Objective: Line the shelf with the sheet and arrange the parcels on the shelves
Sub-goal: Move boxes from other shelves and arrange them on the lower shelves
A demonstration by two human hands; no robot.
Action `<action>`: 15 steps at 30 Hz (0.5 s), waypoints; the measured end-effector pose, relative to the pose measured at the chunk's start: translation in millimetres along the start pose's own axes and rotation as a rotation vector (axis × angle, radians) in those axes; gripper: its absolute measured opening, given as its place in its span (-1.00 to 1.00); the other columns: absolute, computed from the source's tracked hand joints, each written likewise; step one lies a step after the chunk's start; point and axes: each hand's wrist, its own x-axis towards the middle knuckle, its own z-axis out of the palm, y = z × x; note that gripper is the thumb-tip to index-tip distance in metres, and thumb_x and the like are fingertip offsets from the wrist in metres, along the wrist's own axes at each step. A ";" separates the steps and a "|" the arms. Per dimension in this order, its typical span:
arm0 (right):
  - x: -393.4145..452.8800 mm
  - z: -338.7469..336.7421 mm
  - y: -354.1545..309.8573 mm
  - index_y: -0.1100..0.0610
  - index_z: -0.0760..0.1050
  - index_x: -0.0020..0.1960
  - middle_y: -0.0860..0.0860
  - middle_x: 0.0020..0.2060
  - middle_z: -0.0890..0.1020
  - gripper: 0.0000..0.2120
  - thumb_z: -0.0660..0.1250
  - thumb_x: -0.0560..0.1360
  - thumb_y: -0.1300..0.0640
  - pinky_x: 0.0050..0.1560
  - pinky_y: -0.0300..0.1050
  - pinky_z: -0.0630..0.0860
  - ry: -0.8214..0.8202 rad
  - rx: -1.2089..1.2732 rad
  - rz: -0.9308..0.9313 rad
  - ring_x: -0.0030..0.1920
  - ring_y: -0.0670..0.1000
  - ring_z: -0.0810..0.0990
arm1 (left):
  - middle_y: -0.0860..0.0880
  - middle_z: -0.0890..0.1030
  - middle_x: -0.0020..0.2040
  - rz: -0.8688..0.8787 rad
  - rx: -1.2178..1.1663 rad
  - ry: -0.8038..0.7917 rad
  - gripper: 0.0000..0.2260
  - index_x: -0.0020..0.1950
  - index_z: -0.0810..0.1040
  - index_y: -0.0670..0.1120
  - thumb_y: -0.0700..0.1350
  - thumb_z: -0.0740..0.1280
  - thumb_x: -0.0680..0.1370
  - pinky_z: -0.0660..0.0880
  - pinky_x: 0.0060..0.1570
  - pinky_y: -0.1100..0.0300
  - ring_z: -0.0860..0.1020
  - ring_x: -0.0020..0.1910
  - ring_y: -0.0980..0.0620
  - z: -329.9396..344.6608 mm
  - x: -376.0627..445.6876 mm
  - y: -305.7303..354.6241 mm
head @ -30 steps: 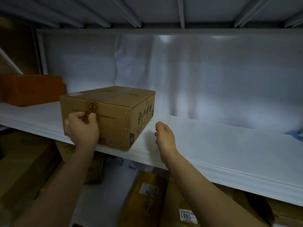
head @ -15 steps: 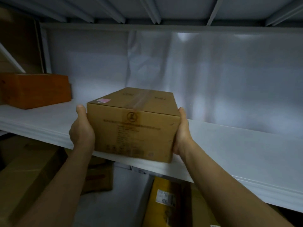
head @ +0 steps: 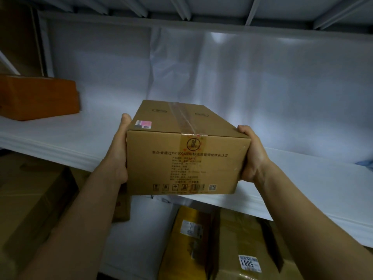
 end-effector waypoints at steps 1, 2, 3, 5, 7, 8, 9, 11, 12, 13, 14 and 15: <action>-4.7 -6.1 0.9 -0.01 0.53 -0.35 0.03 -0.31 0.64 -0.54 0.14 0.37 -0.36 0.06 0.12 0.42 -0.011 -0.002 0.001 -0.21 0.08 0.58 | -0.05 0.68 -0.30 -0.001 0.007 -0.004 -0.36 -0.26 0.71 0.02 0.47 0.06 0.42 0.54 -0.05 -0.01 0.66 -0.33 -0.05 1.3 -4.6 -0.9; -9.9 -12.0 1.6 -0.01 0.53 -0.35 0.03 -0.32 0.64 -0.55 0.14 0.36 -0.35 0.07 0.13 0.42 -0.022 -0.007 -0.001 -0.20 0.09 0.58 | -0.05 0.68 -0.31 0.000 0.011 -0.010 -0.37 -0.29 0.71 0.02 0.47 0.08 0.41 0.54 -0.04 0.00 0.66 -0.32 -0.05 4.2 -10.8 -1.2; -14.9 -18.1 2.2 -0.02 0.52 -0.36 0.02 -0.32 0.63 -0.56 0.14 0.36 -0.34 0.07 0.15 0.41 -0.027 -0.016 -0.005 -0.20 0.09 0.58 | -0.05 0.68 -0.31 -0.004 0.022 -0.021 -0.39 -0.31 0.71 0.02 0.47 0.12 0.40 0.53 -0.01 -0.01 0.66 -0.29 -0.06 6.5 -16.9 -1.8; -27.0 -31.0 3.6 -0.02 0.51 -0.36 0.02 -0.34 0.63 -0.59 0.14 0.37 -0.32 0.06 0.16 0.41 -0.036 -0.037 -0.018 -0.19 0.09 0.58 | -0.05 0.69 -0.30 -0.024 0.063 -0.046 -0.43 -0.32 0.71 0.02 0.46 0.17 0.39 0.47 0.07 -0.06 0.64 -0.20 -0.09 12.6 -32.1 -4.5; -42.4 -43.8 4.6 -0.01 0.51 -0.34 0.01 -0.37 0.62 -0.62 0.17 0.37 -0.29 0.01 0.09 0.44 -0.040 -0.021 -0.020 -0.23 0.07 0.57 | -0.05 0.67 -0.33 -0.049 0.106 -0.070 -0.48 -0.32 0.70 0.01 0.40 0.21 0.40 0.45 0.05 -0.04 0.61 -0.21 -0.08 16.7 -47.9 -9.5; -51.0 -50.7 5.4 -0.01 0.52 -0.32 0.00 -0.39 0.61 -0.63 0.19 0.37 -0.27 -0.03 0.04 0.45 -0.043 0.009 -0.018 -0.26 0.06 0.57 | -0.05 0.66 -0.33 -0.066 0.113 -0.086 -0.52 -0.30 0.69 0.00 0.36 0.24 0.41 0.46 0.00 0.00 0.60 -0.24 -0.07 18.8 -56.4 -13.4; -58.8 -57.5 7.0 0.00 0.53 -0.31 0.00 -0.40 0.61 -0.64 0.21 0.38 -0.27 -0.07 -0.01 0.45 -0.050 0.038 -0.015 -0.29 0.05 0.57 | -0.06 0.65 -0.31 -0.091 0.106 -0.108 -0.57 -0.27 0.68 -0.01 0.31 0.26 0.41 0.46 -0.05 0.04 0.59 -0.26 -0.05 20.0 -63.7 -17.8; -75.5 -71.9 13.0 -0.01 0.60 -0.33 0.00 -0.41 0.63 -0.59 0.22 0.40 -0.30 -0.14 -0.07 0.49 -0.078 0.107 -0.021 -0.35 0.03 0.60 | -0.07 0.60 -0.28 -0.119 0.044 -0.154 -0.67 -0.26 0.63 -0.04 0.22 0.31 0.38 0.44 -0.09 0.09 0.57 -0.30 -0.03 21.6 -76.6 -32.0; -83.3 -78.7 17.2 0.00 0.63 -0.36 0.01 -0.39 0.64 -0.55 0.22 0.41 -0.31 -0.18 -0.09 0.52 -0.098 0.149 -0.023 -0.38 0.03 0.62 | -0.07 0.58 -0.28 -0.116 0.007 -0.177 -0.71 -0.28 0.62 -0.05 0.17 0.37 0.31 0.43 -0.10 0.10 0.57 -0.32 -0.01 21.3 -83.0 -41.1; -90.8 -85.1 21.8 0.02 0.66 -0.35 0.03 -0.37 0.65 -0.52 0.23 0.42 -0.32 -0.22 -0.10 0.56 -0.124 0.194 -0.019 -0.40 0.03 0.63 | -0.07 0.58 -0.28 -0.114 -0.024 -0.207 -0.72 -0.29 0.63 -0.06 0.13 0.45 0.21 0.42 -0.10 0.10 0.58 -0.34 -0.01 20.1 -90.1 -51.2; -98.6 -89.5 26.1 0.06 0.66 -0.28 0.05 -0.34 0.66 -0.52 0.23 0.43 -0.31 -0.26 -0.10 0.59 -0.147 0.229 -0.012 -0.39 0.04 0.64 | -0.08 0.60 -0.29 -0.117 -0.048 -0.248 -0.65 -0.26 0.63 -0.08 0.11 0.52 0.10 0.44 -0.09 0.09 0.59 -0.35 -0.03 19.0 -97.6 -60.8; -106.7 -92.5 30.1 0.08 0.65 -0.18 0.07 -0.32 0.67 -0.54 0.24 0.44 -0.30 -0.28 -0.09 0.61 -0.166 0.252 -0.008 -0.37 0.05 0.65 | -0.10 0.62 -0.28 -0.110 -0.061 -0.283 -0.53 -0.21 0.63 -0.10 0.11 0.57 -0.01 0.47 -0.11 0.06 0.61 -0.34 -0.05 18.3 -105.1 -69.1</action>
